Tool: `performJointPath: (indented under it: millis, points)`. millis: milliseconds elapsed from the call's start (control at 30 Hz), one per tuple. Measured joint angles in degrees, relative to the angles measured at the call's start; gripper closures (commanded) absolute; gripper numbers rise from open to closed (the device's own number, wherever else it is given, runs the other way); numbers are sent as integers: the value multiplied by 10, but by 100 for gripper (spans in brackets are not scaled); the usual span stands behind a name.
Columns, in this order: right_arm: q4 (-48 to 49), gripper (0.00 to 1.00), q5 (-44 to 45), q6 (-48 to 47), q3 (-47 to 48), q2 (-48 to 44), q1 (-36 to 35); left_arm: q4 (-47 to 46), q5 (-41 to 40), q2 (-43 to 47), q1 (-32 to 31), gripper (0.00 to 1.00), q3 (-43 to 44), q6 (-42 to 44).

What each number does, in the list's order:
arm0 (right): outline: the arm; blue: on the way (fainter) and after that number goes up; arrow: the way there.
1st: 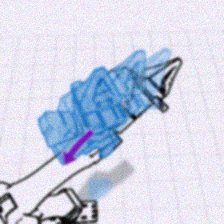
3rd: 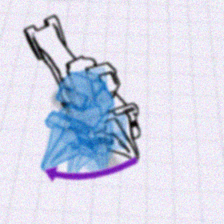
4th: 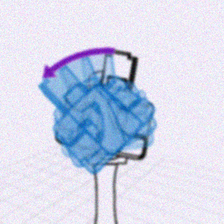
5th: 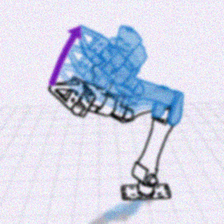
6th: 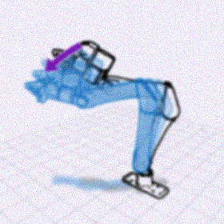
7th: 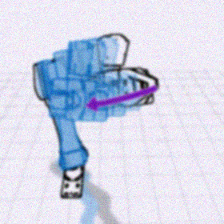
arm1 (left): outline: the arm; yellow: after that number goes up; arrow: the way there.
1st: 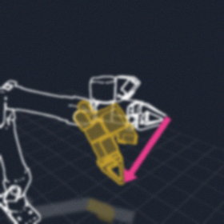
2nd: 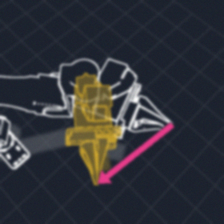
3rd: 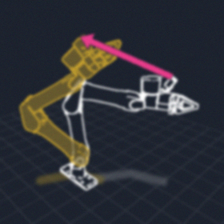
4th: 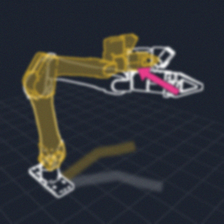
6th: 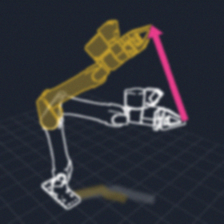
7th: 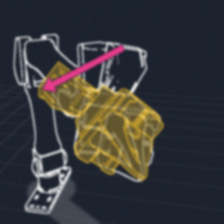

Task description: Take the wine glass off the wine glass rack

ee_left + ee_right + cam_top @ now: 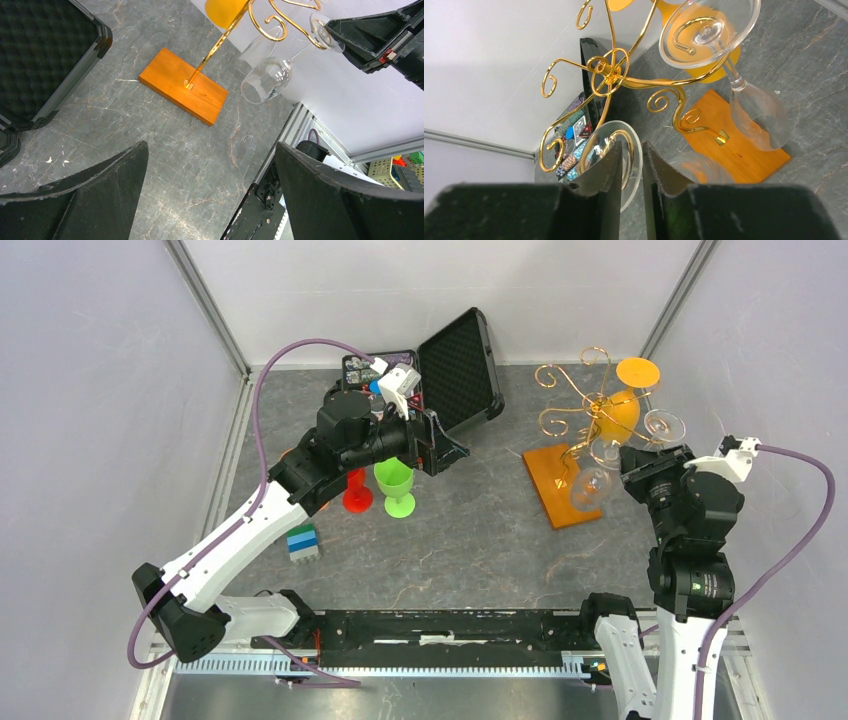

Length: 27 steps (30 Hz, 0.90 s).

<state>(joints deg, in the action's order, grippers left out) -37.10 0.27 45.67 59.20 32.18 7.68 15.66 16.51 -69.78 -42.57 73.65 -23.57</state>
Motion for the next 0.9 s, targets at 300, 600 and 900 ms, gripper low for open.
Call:
performJointPath:
  millis: [300,600,900]
  points:
    - [23,100,-2,24,16,1,0,0,-5,0,0,0,0,0]
    - [24,100,-32,43,19,3,1,0,-11,0,0,0,0,0]
    - [48,100,-70,92,-5,-22,1,0,-13,0,0,0,0,0]
